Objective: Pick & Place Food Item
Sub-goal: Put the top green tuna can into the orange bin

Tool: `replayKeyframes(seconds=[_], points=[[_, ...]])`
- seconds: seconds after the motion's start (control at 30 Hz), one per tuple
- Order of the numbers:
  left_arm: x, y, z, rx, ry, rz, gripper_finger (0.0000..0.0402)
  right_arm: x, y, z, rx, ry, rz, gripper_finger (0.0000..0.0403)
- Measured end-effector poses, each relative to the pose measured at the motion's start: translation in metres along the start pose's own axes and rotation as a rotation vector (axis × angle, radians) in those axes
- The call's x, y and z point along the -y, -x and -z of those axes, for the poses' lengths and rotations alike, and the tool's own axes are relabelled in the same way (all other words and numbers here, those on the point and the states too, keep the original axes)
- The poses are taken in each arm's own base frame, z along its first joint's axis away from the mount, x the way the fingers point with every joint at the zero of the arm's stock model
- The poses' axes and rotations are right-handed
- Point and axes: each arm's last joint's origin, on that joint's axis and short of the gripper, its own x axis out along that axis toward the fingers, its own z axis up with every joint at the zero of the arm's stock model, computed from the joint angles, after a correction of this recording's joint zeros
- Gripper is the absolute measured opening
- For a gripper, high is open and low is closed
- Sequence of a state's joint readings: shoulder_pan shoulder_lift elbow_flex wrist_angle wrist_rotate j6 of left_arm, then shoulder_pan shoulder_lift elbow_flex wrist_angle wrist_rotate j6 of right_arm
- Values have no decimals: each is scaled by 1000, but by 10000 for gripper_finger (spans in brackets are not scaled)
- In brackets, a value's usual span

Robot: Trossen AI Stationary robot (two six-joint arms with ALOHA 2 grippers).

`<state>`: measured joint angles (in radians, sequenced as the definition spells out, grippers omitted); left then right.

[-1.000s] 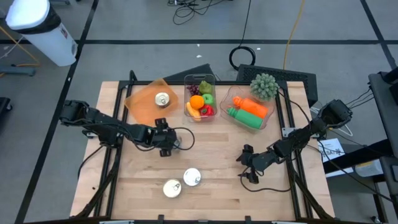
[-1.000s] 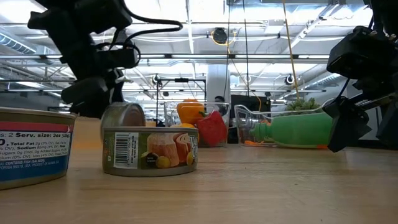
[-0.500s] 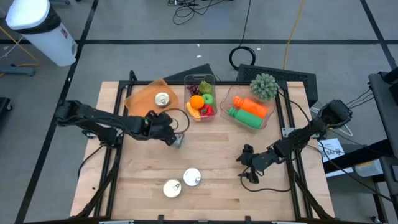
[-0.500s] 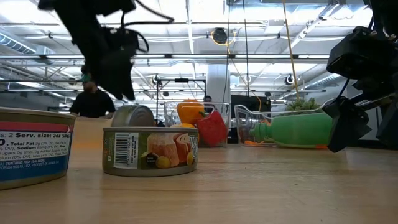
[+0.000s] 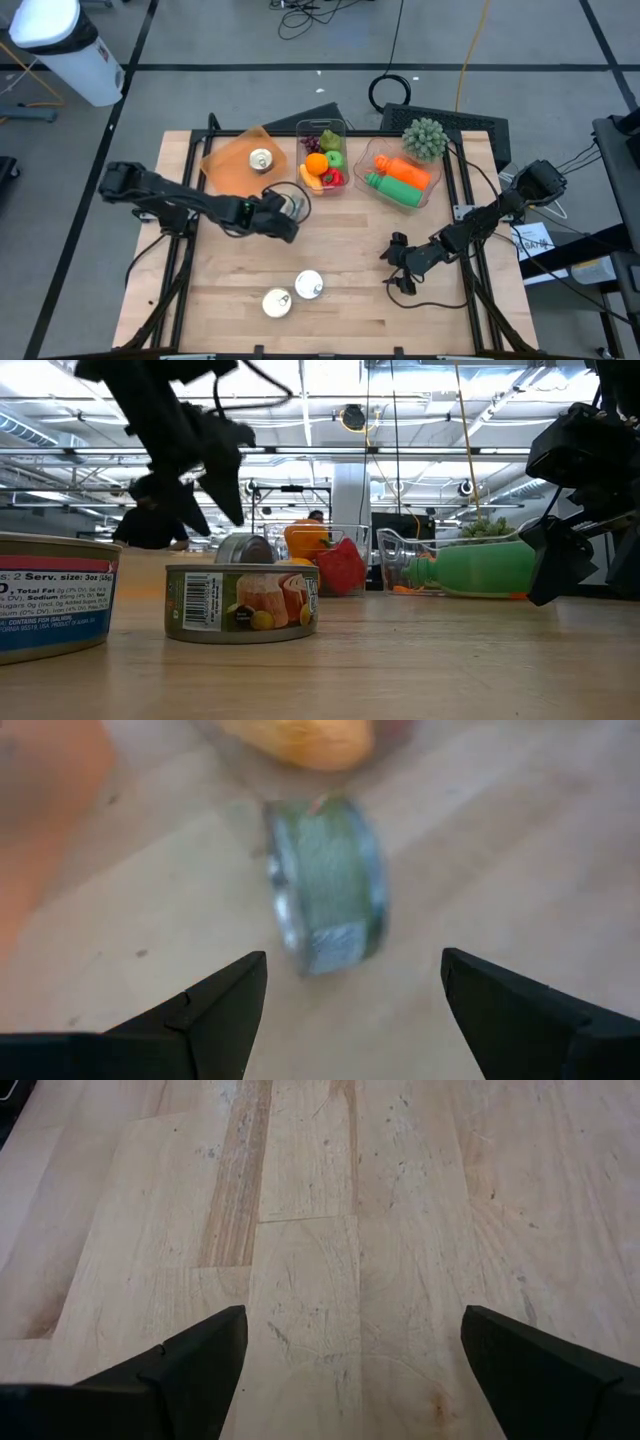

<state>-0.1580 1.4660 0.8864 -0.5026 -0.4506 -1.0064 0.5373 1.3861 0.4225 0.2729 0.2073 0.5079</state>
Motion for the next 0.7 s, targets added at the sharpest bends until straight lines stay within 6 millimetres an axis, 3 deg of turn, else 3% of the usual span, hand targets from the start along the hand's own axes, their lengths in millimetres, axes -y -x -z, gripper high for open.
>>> replayKeyframes(seconds=[0.2,0.43,0.7], points=[[-4,-24,0,1,33,-90,308,0,0,0,-1,-3,0,348],[0,-40,-8,72,79,-78,308,0,0,0,3,-4,-2,348],[0,-56,-11,88,-4,-84,308,0,0,0,3,-4,-1,348]])
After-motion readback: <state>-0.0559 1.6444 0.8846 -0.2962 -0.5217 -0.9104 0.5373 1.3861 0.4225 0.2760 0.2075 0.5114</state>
